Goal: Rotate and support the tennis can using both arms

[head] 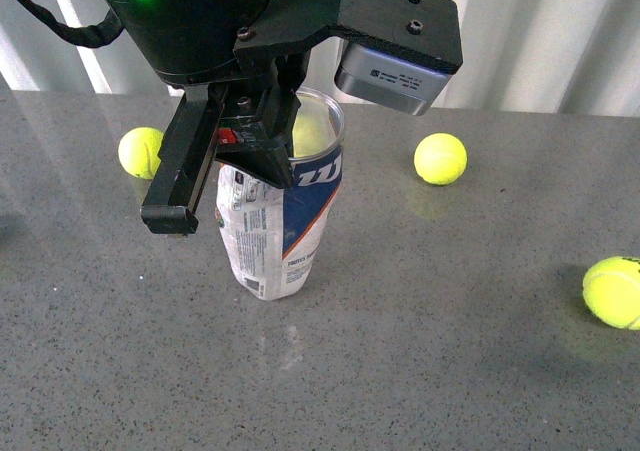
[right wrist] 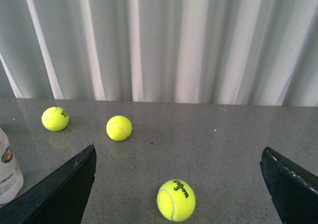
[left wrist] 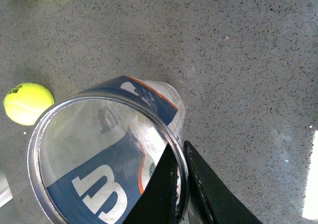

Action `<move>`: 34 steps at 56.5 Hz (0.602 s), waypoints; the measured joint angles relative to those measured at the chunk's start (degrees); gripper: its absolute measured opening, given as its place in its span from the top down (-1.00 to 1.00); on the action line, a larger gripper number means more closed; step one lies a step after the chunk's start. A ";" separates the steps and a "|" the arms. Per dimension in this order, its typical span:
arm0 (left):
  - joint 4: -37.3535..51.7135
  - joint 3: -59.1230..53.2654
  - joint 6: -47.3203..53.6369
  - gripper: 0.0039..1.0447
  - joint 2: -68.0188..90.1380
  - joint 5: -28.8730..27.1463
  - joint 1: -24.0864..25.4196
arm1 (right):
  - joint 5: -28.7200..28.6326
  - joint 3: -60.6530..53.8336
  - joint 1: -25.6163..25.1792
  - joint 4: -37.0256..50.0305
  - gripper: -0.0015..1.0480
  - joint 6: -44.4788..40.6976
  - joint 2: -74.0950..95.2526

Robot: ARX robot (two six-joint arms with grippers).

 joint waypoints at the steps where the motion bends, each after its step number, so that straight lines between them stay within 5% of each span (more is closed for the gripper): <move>1: 0.13 0.00 0.02 0.94 0.00 -0.04 0.07 | 0.00 0.00 0.00 0.00 -0.86 0.00 0.00; 9: 2.29 -0.07 -0.02 0.93 0.24 -0.31 0.35 | 0.02 0.00 0.00 -0.02 -0.86 0.00 0.00; 34: 3.52 -0.11 0.00 -0.59 0.66 -0.85 1.60 | 0.00 0.00 0.00 0.00 -0.86 0.00 0.00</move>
